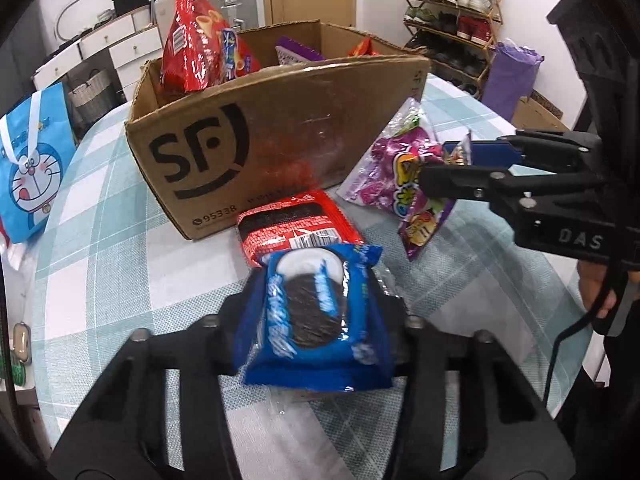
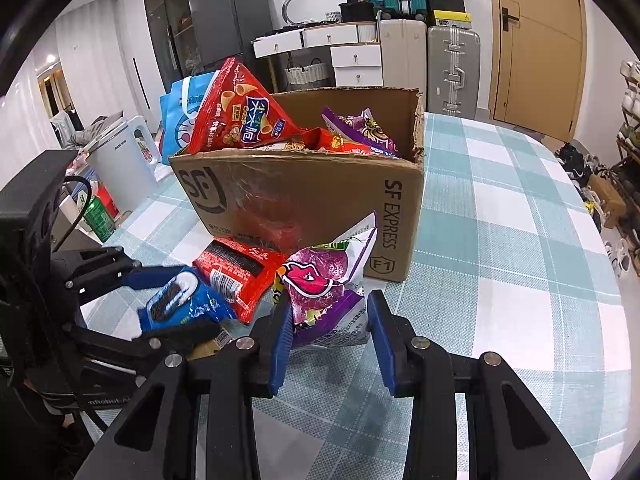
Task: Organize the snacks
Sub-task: 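Grasp the blue Oreo packet with the left tool while the right tool grasps the purple candy bag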
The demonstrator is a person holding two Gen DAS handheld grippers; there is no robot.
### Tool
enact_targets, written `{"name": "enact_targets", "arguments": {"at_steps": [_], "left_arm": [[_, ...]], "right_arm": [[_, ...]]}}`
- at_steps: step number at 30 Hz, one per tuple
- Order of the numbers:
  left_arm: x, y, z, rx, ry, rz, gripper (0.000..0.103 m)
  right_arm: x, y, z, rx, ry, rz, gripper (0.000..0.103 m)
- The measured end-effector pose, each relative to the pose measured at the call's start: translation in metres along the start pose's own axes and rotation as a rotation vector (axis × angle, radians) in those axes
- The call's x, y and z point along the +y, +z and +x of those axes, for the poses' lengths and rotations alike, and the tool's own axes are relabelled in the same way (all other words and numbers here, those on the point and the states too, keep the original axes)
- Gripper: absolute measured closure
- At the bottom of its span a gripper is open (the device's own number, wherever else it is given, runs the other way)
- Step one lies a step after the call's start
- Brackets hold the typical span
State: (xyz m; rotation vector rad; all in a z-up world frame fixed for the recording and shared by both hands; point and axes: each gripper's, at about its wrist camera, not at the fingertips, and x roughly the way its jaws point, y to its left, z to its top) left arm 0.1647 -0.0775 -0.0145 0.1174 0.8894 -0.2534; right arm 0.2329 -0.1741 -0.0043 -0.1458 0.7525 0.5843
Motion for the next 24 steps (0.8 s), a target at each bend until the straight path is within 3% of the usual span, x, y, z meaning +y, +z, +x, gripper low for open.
{"name": "enact_targets", "arguments": {"at_steps": [13, 24], "left_arm": [[0.013, 0.007, -0.013, -0.044, -0.008, -0.017, 0.061], [0.033, 0.013, -0.045, -0.142, -0.006, -0.086, 0.061]], "right_arm": [[0.001, 0.002, -0.01, -0.024, 0.019, -0.01, 0.066], [0.005, 0.006, -0.031, -0.08, 0.052, -0.02, 0.066]]}}
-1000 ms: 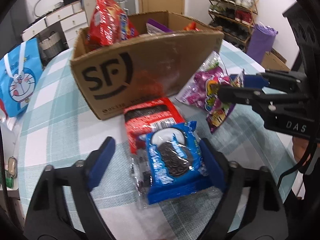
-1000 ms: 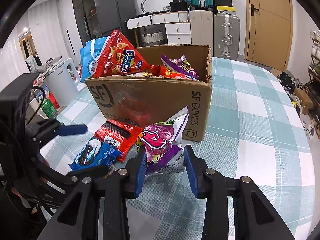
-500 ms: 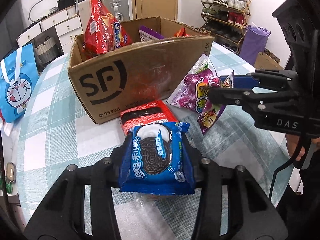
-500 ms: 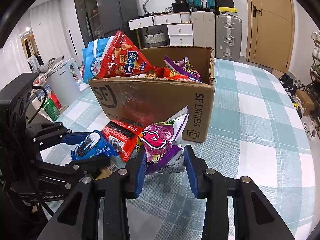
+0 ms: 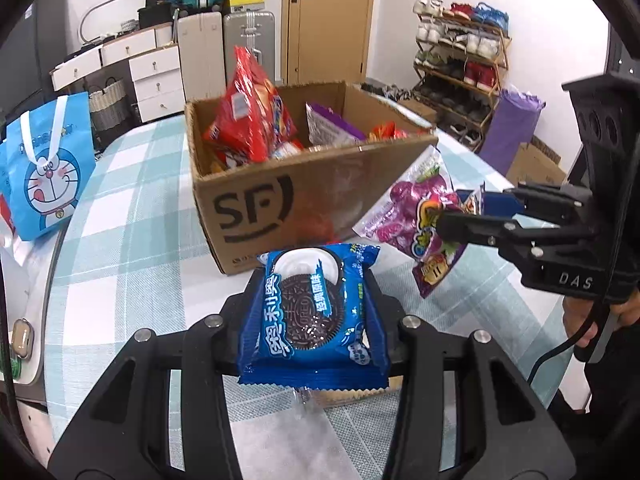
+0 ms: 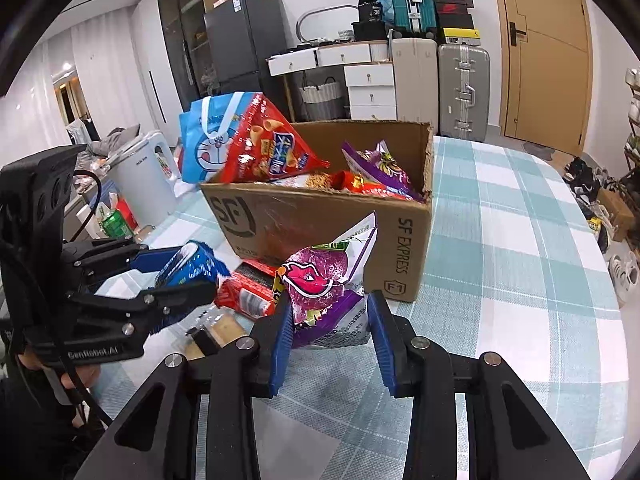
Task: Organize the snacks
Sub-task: 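Grasp the blue Oreo packet with the left tool while the right tool grasps the purple candy bag, then carry the Oreo packet and candy bag over the box with both tools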
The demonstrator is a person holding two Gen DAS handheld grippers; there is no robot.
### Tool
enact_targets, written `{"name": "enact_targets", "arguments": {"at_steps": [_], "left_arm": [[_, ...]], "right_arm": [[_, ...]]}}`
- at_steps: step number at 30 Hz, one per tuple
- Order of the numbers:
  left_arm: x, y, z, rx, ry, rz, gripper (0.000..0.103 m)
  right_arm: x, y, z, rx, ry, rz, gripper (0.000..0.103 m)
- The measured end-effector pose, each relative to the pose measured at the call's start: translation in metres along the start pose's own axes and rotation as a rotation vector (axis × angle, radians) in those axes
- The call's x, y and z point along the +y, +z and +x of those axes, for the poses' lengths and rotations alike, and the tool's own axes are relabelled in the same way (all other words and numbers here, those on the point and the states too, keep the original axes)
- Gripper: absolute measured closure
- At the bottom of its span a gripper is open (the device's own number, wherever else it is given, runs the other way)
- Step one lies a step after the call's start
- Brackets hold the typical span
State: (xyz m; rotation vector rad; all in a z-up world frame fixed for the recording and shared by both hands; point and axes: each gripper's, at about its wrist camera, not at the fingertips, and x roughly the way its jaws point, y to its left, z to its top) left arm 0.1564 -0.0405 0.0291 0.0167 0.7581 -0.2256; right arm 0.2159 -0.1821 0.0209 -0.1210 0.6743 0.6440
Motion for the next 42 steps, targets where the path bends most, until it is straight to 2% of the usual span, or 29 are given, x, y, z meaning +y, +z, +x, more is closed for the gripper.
{"name": "enact_targets", "arguments": {"at_steps": [21, 42], "left_arm": [[0.025, 0.016, -0.04, -0.13, 0.032, -0.099, 0.061], [0.036, 0.042, -0.033, -0.181, 0.093, -0.175, 0.061]], "right_arm": [[0.004, 0.013, -0.037, -0.132, 0.042, 0.027, 0.066], [-0.013, 0.032, -0.044, -0.226, 0.027, 0.13, 0.066]]}}
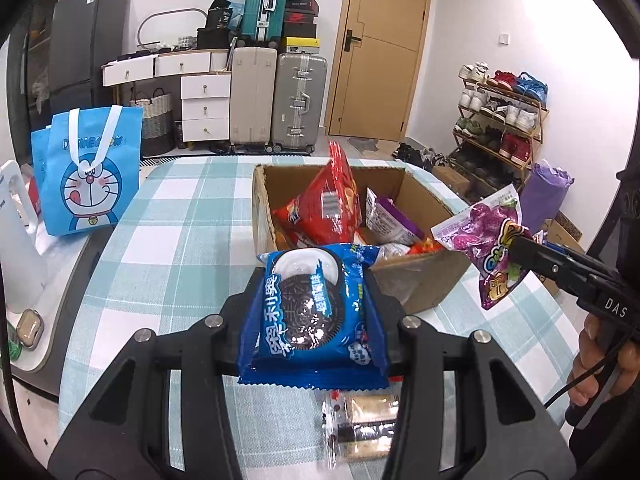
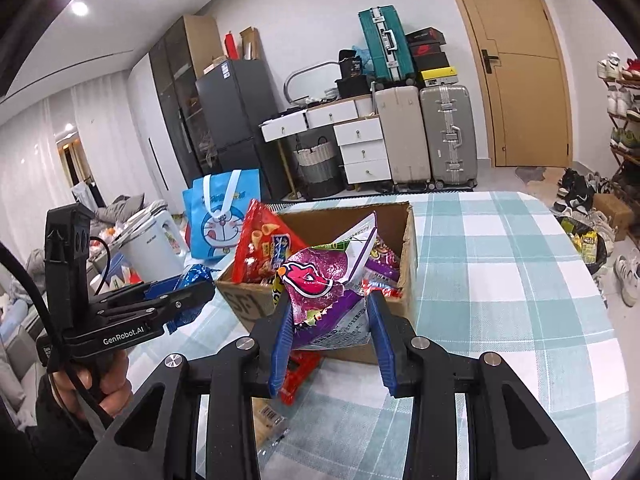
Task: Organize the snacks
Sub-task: 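Carry the Oreo packet and candy bag over the box with both tools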
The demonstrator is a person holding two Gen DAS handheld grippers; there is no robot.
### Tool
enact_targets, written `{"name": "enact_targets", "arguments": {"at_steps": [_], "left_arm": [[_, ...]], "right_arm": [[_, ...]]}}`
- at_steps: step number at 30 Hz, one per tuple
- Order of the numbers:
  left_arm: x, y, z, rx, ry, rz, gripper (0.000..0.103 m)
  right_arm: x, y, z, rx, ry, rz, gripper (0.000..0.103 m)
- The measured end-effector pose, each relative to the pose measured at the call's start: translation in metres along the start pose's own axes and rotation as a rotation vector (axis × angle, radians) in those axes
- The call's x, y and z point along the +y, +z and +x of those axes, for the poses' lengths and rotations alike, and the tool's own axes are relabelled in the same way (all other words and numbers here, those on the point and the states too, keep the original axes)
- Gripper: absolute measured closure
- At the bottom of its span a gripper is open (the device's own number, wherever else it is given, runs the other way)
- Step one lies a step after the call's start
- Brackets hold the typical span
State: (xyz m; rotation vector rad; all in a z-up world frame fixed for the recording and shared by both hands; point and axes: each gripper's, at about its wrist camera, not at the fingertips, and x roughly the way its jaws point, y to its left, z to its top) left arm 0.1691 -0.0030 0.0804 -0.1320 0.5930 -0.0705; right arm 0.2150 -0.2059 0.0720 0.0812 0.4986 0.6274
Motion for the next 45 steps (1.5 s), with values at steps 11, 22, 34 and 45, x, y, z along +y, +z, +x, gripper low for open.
{"name": "enact_targets", "arguments": {"at_steps": [11, 22, 34, 45], "left_arm": [[0.007, 0.03, 0.013, -0.014, 0.033, -0.033, 0.061], [-0.006, 0.04, 0.047, 0.022, 0.043, -0.005, 0.061], [-0.017, 0.042, 0.078, 0.052, 0.043, 0.023, 0.061], [-0.014, 0.036, 0.096, 0.068, 0.046, 0.022, 0.061]], "right_arm": [[0.001, 0.016, 0.023, 0.007, -0.001, 0.042, 0.066], [0.008, 0.031, 0.047, 0.027, -0.028, 0.052, 0.066], [0.019, 0.038, 0.074, 0.051, -0.129, -0.042, 0.066], [0.003, 0.038, 0.096, 0.102, -0.151, -0.012, 0.066]]}}
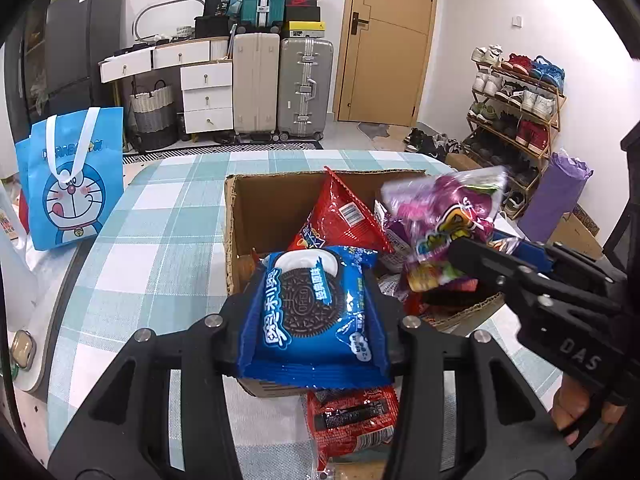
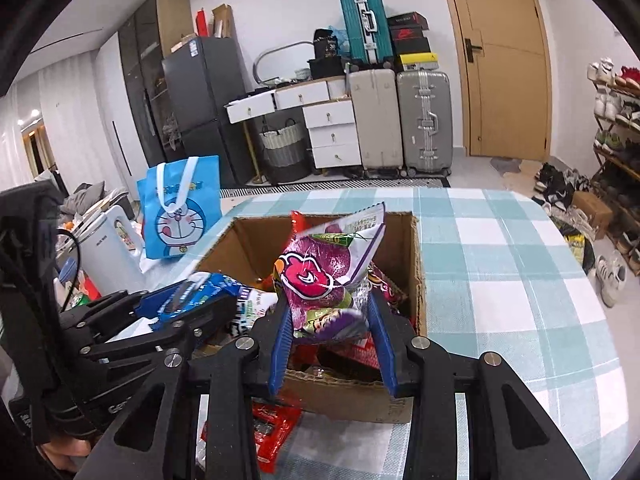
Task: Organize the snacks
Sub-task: 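Carry the Oreo packet and candy bag over the box with both tools, then release the Oreo packet and candy bag into the box, opening both tools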
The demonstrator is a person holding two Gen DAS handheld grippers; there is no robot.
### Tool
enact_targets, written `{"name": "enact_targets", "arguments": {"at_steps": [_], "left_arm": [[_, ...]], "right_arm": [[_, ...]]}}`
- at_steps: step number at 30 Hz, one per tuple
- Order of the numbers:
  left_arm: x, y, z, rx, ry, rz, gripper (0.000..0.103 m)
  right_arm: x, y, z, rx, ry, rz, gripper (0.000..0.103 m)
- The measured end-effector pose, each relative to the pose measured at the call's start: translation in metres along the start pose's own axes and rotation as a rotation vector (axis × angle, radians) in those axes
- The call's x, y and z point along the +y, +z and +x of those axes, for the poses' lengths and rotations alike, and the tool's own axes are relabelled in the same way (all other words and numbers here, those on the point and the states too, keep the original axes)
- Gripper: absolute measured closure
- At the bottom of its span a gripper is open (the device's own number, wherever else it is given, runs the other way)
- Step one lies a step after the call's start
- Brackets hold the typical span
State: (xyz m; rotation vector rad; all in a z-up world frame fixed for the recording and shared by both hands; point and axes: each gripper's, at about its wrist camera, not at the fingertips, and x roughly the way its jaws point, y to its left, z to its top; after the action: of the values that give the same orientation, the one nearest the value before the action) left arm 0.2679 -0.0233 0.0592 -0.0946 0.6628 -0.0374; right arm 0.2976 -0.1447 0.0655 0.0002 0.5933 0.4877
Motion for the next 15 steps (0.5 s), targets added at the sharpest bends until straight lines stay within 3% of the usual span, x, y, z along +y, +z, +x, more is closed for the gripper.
{"name": "enact_targets", "arguments": {"at_steps": [6, 8, 15], "left_arm": [[0.0, 0.001, 0.012, 0.013, 0.015, 0.012, 0.061], [-0.002, -0.001, 0.015, 0.005, 0.024, 0.019, 0.061], [-0.002, -0.002, 0.019, 0.002, 0.034, 0.044, 0.061]], "right_arm": [[-0.005, -0.006, 0.011, 0.027, 0.017, 0.021, 0.066], [-0.009, -0.006, 0.01, 0.029, 0.064, 0.038, 0.063], [-0.016, -0.004, -0.015, -0.036, 0.076, 0.032, 0.052]]}}
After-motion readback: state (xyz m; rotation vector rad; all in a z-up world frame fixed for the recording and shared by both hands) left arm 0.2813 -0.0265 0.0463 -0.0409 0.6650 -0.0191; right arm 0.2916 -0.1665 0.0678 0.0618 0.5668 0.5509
